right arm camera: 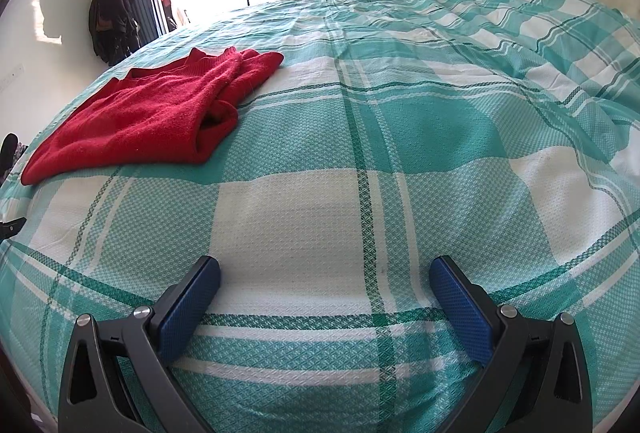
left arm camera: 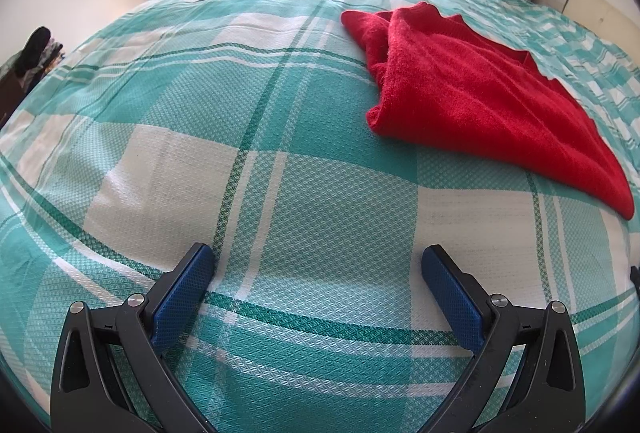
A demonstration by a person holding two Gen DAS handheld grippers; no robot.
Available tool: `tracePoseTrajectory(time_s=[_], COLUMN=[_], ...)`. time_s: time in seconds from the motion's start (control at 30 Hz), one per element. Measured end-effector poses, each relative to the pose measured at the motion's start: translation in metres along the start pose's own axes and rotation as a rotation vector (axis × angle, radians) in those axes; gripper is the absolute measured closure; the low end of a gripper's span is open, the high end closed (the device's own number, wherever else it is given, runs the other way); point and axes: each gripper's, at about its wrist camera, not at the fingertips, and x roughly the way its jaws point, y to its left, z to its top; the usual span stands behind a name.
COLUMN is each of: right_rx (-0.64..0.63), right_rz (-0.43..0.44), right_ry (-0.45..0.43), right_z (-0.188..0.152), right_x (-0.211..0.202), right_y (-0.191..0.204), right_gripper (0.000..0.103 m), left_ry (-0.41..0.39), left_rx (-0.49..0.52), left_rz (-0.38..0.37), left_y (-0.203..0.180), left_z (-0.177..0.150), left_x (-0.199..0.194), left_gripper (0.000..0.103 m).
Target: Fold small clothes
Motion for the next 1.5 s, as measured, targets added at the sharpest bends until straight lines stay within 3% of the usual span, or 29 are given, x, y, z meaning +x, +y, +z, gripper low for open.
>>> tracePoseTrajectory(time_s=[1.5], right_rx=[0.0], right_rz=[-0.001], right_ry=[-0.001], right_z=[0.0006], right_x=[-0.0001], right_y=[-0.0004], right_gripper=[0.0], left_ry=[-0.011], left_rx=[-0.005], left_rz=[-0.004], left_y=[0.0011], left_z=[-0.003], left_x=[-0.0019], left_gripper=[0.001])
